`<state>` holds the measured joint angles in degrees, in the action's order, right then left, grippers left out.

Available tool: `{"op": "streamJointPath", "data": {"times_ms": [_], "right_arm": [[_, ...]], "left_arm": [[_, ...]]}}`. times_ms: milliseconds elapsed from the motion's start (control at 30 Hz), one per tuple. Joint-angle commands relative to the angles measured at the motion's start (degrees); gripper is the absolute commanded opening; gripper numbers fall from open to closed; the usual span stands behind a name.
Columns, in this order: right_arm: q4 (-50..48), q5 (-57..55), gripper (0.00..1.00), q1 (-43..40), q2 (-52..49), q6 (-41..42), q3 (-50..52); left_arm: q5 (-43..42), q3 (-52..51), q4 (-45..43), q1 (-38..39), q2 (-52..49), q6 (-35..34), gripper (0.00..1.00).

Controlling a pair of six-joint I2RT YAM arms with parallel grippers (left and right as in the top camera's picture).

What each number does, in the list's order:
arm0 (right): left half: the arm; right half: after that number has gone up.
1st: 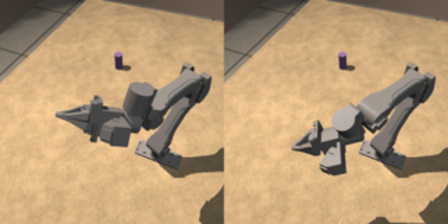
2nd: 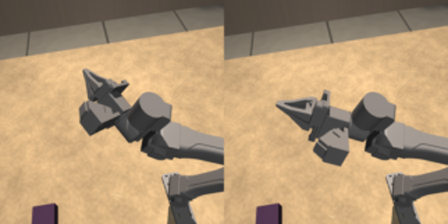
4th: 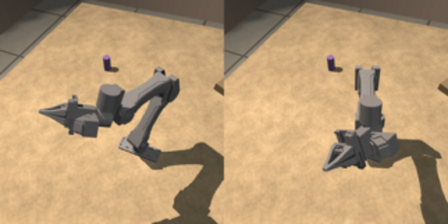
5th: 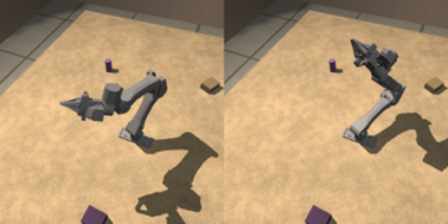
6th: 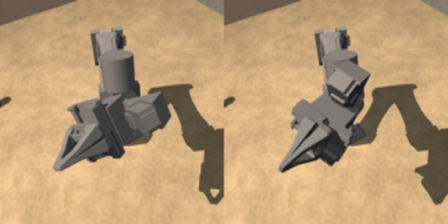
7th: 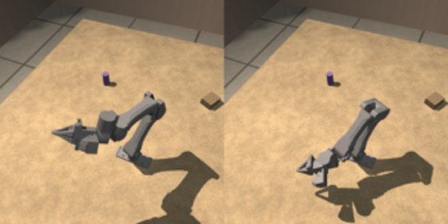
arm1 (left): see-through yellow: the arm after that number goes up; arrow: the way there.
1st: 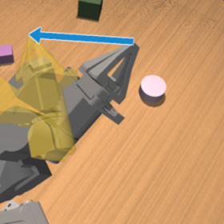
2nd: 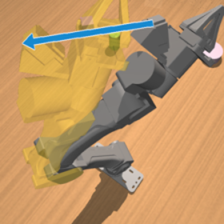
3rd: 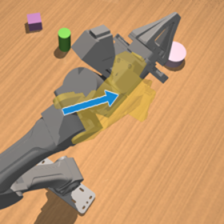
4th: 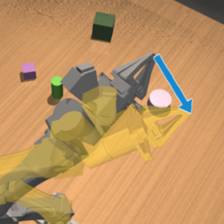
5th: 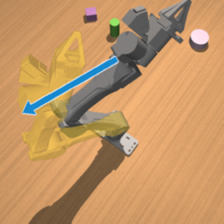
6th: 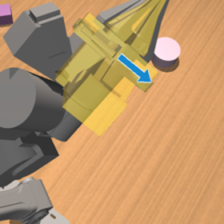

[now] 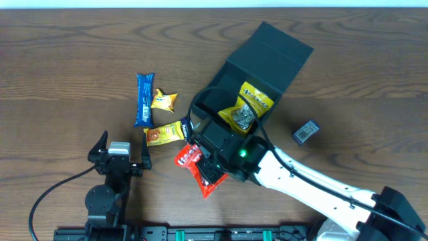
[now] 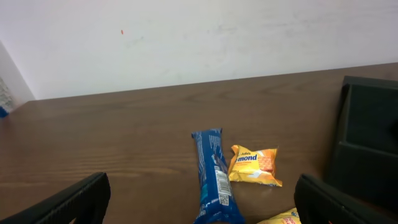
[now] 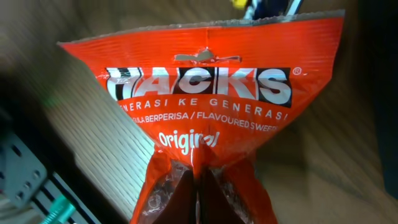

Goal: Pack container
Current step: 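Lift the red bag and lower it into the box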

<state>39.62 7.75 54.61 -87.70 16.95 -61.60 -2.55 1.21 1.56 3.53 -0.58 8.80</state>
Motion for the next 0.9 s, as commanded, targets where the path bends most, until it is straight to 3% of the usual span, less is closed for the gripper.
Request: {"op": "streamJointPath", "data": {"times_ms": [0, 500, 867], "right_arm": [[-0.2, -0.5, 0.01, 0.3, 0.1, 5.0, -3.5], [-1.5, -11.5, 0.01, -3.4, 0.1, 30.4, -8.6], [-6.3, -18.6, 0.02, -11.1, 0.1, 43.1, -8.6]], "left_arm": [[1.1, -1.0, 2.8, -0.2, 0.4, -0.3, 0.95], [1.1, -1.0, 2.8, -0.2, 0.4, -0.2, 0.95], [1.1, -1.0, 2.8, -0.2, 0.4, -0.2, 0.95]]}}
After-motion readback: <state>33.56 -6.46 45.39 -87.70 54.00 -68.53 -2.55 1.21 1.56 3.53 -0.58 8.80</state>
